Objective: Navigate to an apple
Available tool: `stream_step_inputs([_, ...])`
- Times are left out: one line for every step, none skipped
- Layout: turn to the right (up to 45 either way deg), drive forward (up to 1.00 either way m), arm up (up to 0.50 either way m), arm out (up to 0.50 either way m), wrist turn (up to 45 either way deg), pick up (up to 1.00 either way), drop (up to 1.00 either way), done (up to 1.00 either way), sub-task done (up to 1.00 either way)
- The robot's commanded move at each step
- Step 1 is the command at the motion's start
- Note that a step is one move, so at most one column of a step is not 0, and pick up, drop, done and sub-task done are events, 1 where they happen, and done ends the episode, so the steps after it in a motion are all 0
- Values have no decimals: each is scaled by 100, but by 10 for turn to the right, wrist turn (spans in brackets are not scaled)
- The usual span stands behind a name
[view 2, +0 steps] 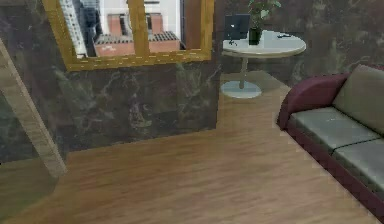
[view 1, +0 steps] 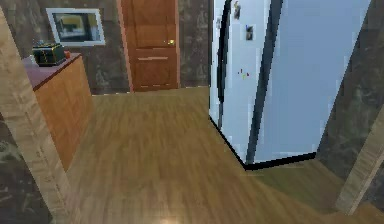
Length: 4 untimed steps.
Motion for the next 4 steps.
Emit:
stream_step_inputs([60,0,0,0,0,0,0,0,0])
stream_step_inputs([0,55,0,0,0,0,0,0,0])
stream_step_inputs([-30,0,0,0,0,0,0,0,0])
stream_step_inputs([450,0,0,0,0,0,0,0,0])
